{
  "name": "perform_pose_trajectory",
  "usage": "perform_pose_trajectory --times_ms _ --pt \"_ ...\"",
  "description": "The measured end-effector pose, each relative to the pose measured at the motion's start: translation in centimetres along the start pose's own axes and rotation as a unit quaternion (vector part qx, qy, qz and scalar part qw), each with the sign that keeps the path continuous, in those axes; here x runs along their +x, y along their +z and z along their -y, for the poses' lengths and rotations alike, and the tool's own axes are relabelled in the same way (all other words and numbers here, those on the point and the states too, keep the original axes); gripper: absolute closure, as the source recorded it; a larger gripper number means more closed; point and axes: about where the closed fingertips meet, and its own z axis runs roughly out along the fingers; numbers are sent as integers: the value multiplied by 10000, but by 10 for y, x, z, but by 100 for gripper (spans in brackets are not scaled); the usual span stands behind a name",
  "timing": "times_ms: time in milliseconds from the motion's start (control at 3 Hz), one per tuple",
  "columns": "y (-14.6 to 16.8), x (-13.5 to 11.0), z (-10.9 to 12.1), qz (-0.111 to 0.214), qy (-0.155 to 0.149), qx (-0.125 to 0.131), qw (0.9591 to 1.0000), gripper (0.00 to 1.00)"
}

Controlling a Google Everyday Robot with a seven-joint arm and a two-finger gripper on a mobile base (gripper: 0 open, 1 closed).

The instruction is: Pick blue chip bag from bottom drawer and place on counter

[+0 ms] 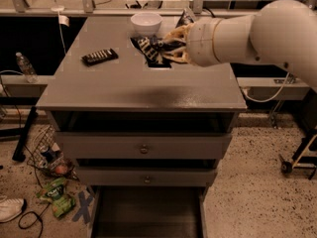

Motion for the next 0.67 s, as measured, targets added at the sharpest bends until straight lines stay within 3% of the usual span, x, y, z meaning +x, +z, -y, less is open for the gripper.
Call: perform_pose_trajectory --times_ms 667 --pt "48 52 25 -124 786 -161 9967 100"
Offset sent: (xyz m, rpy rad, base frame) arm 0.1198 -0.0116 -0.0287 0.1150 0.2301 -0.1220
